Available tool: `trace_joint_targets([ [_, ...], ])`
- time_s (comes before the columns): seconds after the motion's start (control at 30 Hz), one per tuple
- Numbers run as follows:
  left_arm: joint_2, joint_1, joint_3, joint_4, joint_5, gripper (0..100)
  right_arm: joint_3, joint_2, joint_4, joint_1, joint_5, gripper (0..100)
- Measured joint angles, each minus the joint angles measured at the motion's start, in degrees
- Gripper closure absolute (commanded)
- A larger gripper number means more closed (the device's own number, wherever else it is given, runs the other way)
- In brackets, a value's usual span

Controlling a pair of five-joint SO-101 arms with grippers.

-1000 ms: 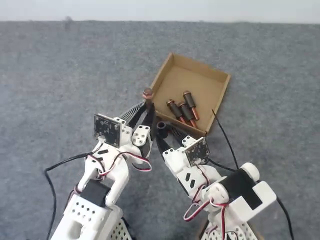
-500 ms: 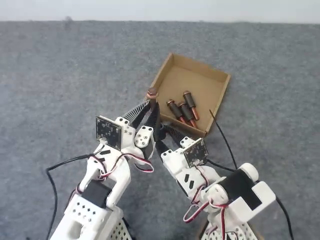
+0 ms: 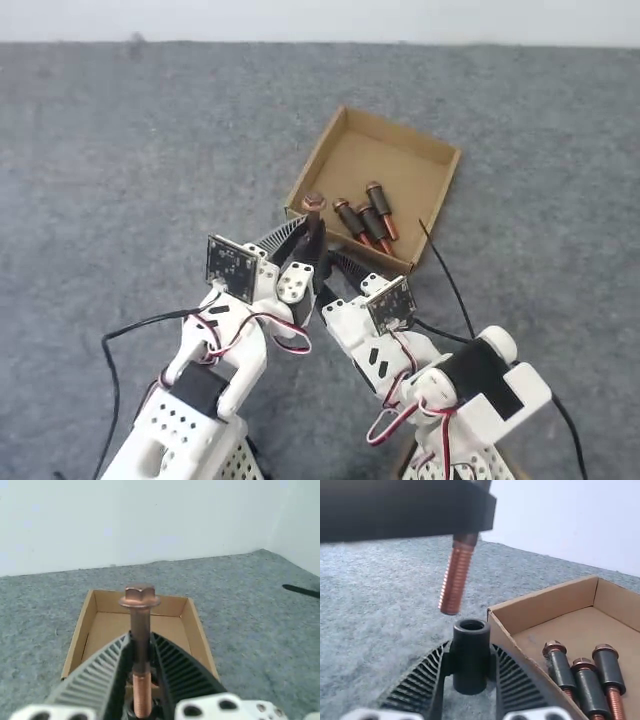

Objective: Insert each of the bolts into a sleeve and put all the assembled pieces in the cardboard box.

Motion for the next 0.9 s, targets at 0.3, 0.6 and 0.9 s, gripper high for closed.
trace_joint_targets([
  [0.3,0.0,0.4,0.8,0.0,0.0,99,0.0,0.2,0.0,0.5,0.0,99.3],
  [0.6,0.0,0.4,4.4,-3.0,-1.2,99,0.0,0.2,0.0,1.5,0.0,99.3],
  [0.9,0.0,0.4,6.1,-9.1,-1.4,99,0.0,0.2,0.0,1.5,0.0,99.3],
])
